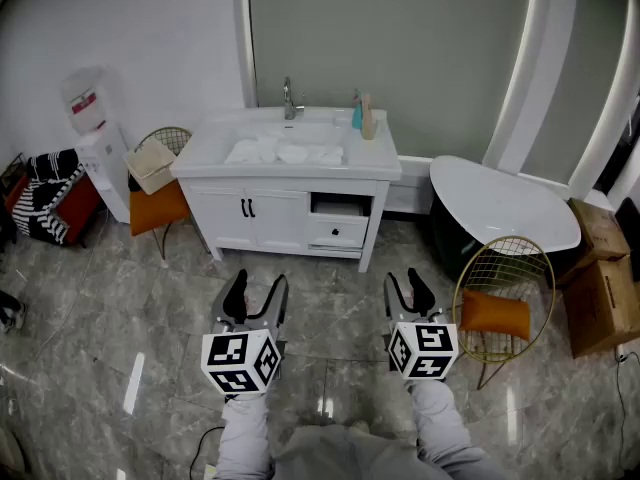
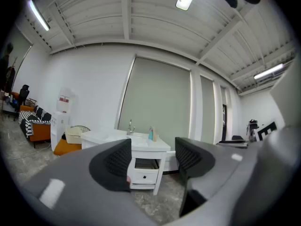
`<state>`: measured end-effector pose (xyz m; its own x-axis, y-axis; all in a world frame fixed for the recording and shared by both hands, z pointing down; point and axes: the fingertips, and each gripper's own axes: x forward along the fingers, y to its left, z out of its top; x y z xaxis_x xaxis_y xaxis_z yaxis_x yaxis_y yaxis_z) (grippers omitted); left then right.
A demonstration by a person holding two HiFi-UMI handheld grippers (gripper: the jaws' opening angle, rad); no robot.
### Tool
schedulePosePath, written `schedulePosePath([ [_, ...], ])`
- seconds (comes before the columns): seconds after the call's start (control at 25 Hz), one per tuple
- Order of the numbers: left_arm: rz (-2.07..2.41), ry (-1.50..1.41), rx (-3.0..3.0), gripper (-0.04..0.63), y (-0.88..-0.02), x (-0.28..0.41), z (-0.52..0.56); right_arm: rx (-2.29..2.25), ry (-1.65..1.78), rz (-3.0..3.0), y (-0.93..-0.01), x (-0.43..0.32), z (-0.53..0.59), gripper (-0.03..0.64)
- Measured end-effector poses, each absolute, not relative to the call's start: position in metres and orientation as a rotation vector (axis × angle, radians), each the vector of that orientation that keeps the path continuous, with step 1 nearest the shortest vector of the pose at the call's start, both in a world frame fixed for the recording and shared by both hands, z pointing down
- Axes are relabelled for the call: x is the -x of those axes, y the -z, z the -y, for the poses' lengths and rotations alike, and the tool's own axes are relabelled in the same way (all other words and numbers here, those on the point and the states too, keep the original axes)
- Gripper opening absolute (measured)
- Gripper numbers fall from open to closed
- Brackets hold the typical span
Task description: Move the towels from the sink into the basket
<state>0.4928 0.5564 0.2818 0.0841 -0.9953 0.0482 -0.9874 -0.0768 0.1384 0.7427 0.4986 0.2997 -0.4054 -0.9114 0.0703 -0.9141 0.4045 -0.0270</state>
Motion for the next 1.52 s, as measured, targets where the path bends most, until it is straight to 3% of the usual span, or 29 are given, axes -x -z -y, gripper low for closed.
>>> schedulePosePath([
  [0.68, 2.027, 0.076, -2.230, 0.342, -0.283, -0.483, -0.554, -1.713, -0.125, 2.629, -0.297, -0.735, -0.499, 0.170],
  [1.52, 1.963, 0.040, -2.254, 0.342, -0.307, -0.407, -0.506, -1.732, -0.153, 2.600, -0.319, -0.659, -0.464, 0.172],
])
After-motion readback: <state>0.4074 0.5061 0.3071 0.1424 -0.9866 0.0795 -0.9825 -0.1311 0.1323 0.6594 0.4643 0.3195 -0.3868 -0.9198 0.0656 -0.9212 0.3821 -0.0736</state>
